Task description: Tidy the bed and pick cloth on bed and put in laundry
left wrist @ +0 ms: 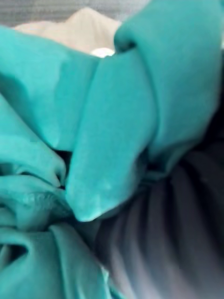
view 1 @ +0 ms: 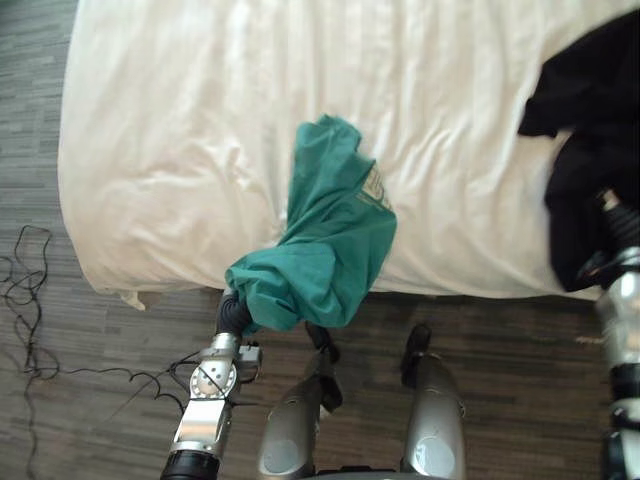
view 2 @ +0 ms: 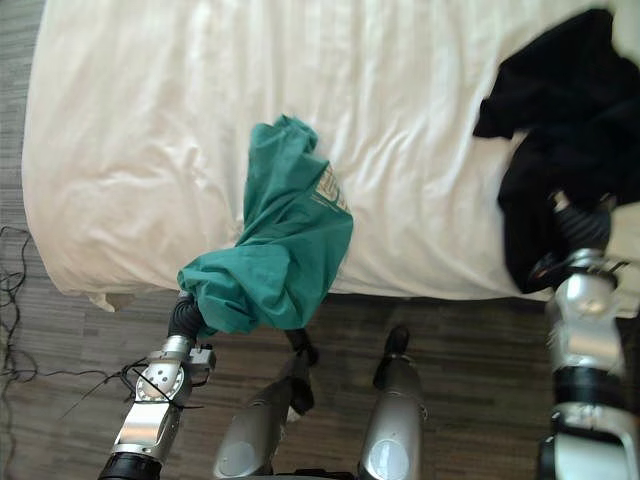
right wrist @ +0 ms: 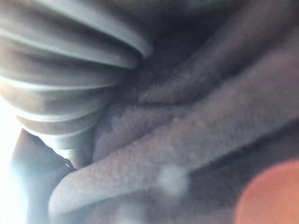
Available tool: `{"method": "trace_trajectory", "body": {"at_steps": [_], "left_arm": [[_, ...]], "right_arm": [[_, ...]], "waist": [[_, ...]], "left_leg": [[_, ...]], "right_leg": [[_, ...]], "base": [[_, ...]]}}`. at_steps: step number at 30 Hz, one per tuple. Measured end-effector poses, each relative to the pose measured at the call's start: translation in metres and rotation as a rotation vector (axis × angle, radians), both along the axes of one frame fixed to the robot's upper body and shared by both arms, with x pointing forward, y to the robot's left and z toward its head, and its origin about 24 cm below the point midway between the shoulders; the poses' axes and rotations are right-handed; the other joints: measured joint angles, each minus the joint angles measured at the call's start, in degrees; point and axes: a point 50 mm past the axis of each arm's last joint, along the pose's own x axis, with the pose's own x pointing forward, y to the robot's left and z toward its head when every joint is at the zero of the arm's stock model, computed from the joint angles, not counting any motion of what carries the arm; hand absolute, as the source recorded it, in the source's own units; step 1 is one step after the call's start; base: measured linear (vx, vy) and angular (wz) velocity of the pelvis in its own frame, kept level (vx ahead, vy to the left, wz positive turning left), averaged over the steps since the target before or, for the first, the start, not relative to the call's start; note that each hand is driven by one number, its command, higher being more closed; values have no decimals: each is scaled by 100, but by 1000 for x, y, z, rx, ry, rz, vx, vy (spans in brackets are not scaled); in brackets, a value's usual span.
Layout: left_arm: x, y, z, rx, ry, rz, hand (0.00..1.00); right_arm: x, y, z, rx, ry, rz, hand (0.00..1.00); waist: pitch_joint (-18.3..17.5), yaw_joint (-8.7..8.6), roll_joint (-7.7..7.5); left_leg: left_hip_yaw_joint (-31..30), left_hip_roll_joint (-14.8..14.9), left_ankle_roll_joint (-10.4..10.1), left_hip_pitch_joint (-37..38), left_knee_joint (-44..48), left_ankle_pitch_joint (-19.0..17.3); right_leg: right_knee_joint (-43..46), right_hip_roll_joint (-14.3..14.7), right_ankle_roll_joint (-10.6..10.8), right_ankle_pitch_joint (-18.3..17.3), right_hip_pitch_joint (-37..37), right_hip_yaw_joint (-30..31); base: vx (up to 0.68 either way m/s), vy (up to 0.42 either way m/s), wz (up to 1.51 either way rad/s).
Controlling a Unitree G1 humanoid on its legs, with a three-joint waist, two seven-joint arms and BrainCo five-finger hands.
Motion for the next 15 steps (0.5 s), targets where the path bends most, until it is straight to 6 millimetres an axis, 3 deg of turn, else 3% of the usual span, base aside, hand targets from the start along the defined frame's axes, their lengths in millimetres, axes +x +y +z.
{"method": "trace_trajectory", "body": {"at_steps": [3,7,15], "left_arm": [[-1,1,-7,0,29,6,100],[-2,0,-10,-6,46,8,100],[-12,-11,-23,-71,99,22,100]], "right_arm": [[-9,21,-43,198,31,15,100],[-25,48,-75,330,54,50,100],[-57,106,-139,524,225,116,100]], "waist": [[-318,18,-50],[-558,4,-91],[-965,-2,-336]], "left_leg": [[-119,76,50,217,1,-33],[-245,118,68,440,0,-56],[-250,108,58,953,-2,-217]], "right_leg": [[-470,191,101,141,455,-76],[-924,366,166,308,907,-170],[-1376,461,217,489,1574,-148]], "base": [[108,-99,-1],[106,-72,-1],[85,-32,-8]]}}
